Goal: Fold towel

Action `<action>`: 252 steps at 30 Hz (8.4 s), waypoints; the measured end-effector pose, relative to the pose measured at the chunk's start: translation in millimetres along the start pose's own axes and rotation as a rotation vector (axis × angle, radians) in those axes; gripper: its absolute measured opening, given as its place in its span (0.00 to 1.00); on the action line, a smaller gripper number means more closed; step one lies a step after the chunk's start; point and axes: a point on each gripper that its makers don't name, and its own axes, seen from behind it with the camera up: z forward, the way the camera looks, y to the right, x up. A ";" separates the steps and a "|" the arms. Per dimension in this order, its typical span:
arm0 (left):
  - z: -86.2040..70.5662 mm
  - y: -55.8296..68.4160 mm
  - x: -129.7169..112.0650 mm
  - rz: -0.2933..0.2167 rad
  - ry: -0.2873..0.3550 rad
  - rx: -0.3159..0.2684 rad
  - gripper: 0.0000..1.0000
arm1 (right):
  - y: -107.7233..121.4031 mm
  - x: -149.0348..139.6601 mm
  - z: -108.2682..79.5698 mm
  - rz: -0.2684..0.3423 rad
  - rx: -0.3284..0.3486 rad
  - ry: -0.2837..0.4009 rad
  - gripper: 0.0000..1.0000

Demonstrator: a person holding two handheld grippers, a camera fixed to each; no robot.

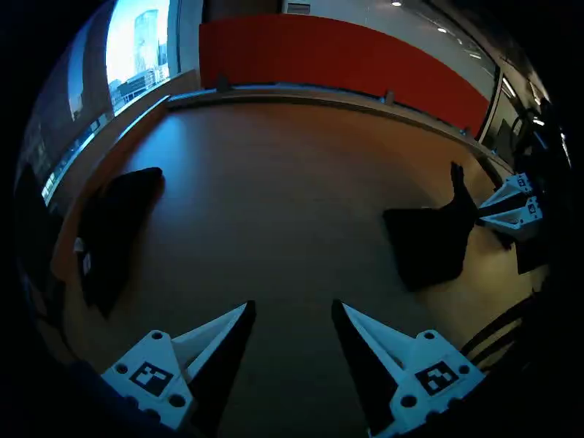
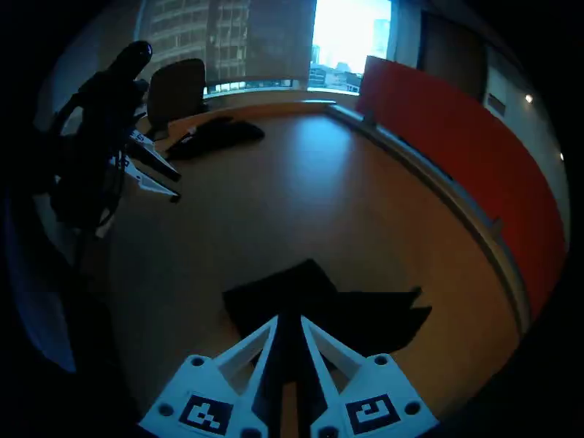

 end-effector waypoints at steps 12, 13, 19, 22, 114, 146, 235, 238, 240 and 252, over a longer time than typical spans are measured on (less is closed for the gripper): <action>-11.6 -25.6 -14.7 -0.043 -0.005 0.038 0.77 | -17.9 -20.3 23.7 0.029 0.047 -0.065 0.61; -11.9 -26.0 -15.3 -0.044 -0.005 0.039 0.77 | -17.5 -20.6 23.4 0.035 0.047 -0.065 0.61; -13.1 -26.7 -15.8 -0.047 -0.003 0.039 0.77 | -12.7 -23.8 19.7 0.057 0.038 -0.066 0.62; -13.0 -26.2 -15.0 -0.047 -0.001 0.038 0.76 | -9.8 -28.5 18.2 0.061 0.029 -0.074 0.62; -18.0 -21.5 -24.8 -0.043 -0.001 0.025 0.77 | -2.5 -93.0 12.4 0.155 -0.071 -0.141 0.06; -21.0 -13.4 5.0 -0.028 0.060 0.002 0.76 | 59.5 56.9 -38.4 0.027 -0.170 0.070 0.06; 1.0 32.3 44.2 0.051 0.048 0.016 0.77 | 328.3 -125.2 -264.4 0.206 -0.531 -0.109 0.06; 1.1 33.7 44.5 0.053 0.048 0.016 0.77 | 330.8 -130.9 -268.9 0.213 -0.537 -0.114 0.06; 1.0 34.5 44.5 0.054 0.048 0.016 0.77 | 331.4 -134.9 -271.4 0.218 -0.539 -0.118 0.06; 0.1 39.1 45.7 0.067 0.047 0.011 0.77 | 320.0 -164.1 -288.3 0.249 -0.552 -0.141 0.06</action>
